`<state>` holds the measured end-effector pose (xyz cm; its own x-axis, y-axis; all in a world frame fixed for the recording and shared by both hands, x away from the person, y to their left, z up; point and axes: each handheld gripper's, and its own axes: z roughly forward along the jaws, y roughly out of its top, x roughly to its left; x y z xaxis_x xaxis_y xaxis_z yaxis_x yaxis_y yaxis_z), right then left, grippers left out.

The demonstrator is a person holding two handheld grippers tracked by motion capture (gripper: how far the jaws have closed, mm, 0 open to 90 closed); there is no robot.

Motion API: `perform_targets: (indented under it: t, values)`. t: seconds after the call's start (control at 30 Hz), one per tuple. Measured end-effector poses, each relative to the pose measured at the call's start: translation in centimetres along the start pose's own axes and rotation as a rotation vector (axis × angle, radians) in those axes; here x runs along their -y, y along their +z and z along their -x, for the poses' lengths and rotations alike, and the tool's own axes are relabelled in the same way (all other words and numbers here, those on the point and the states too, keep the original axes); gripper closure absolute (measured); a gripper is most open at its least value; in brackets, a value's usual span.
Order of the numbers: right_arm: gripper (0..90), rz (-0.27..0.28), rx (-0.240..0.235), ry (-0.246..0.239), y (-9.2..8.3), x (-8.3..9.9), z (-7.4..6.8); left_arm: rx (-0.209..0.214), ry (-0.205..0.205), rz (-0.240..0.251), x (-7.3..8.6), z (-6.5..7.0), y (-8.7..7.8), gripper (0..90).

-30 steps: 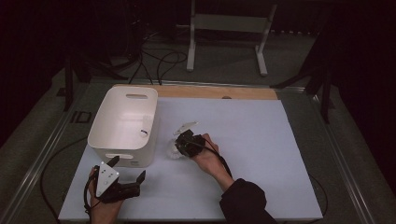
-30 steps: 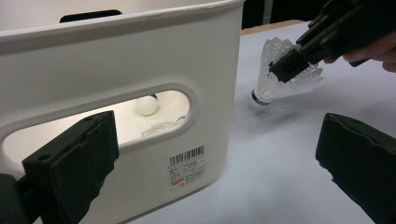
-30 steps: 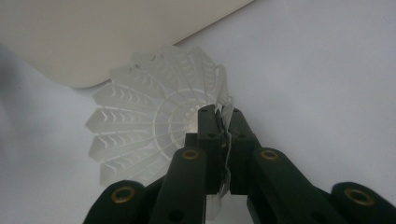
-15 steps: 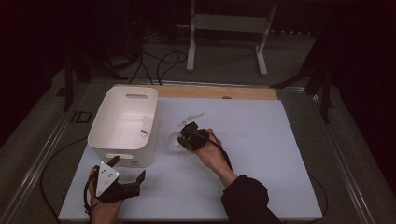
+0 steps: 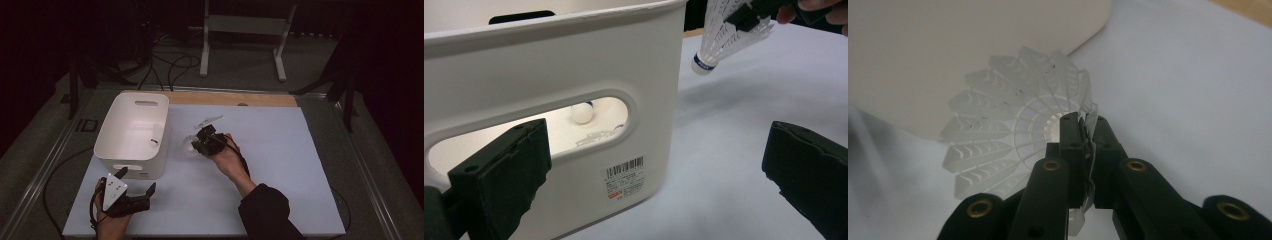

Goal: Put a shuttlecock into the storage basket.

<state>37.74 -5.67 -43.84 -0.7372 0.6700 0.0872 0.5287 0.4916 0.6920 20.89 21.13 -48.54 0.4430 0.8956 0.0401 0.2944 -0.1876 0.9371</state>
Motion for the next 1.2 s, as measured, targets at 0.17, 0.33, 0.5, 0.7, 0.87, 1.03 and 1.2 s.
perform_targets:
  t: [0.17,0.33,0.5,0.7,0.87,1.03,1.2]
  values:
    - [87.2,0.005,0.007,0.007,-0.3,-0.1,0.3,-0.001,-0.002,0.001,0.0,0.0,0.0,0.0]
    - [87.2,0.016,-0.005,0.036,-0.7,-0.3,0.8,-0.001,0.000,-0.001,0.0,0.0,0.0,0.0]
    - [87.2,0.023,0.000,0.047,-1.1,-0.6,1.2,0.000,0.001,-0.001,0.0,0.0,0.0,0.0]
    - [87.2,0.021,0.003,0.067,-1.3,-0.5,1.7,0.000,0.000,-0.001,0.0,0.0,0.0,0.0]
    - [87.2,0.021,0.015,0.073,-1.5,-0.5,2.1,0.000,0.001,-0.002,0.0,0.0,0.0,0.0]
    - [87.2,0.021,0.024,0.080,-1.8,-0.5,2.6,-0.001,0.003,-0.002,0.0,0.0,0.0,0.0]
    - [87.2,0.030,0.031,0.086,-2.2,-0.7,2.8,0.000,0.003,-0.005,0.0,0.0,0.0,0.0]
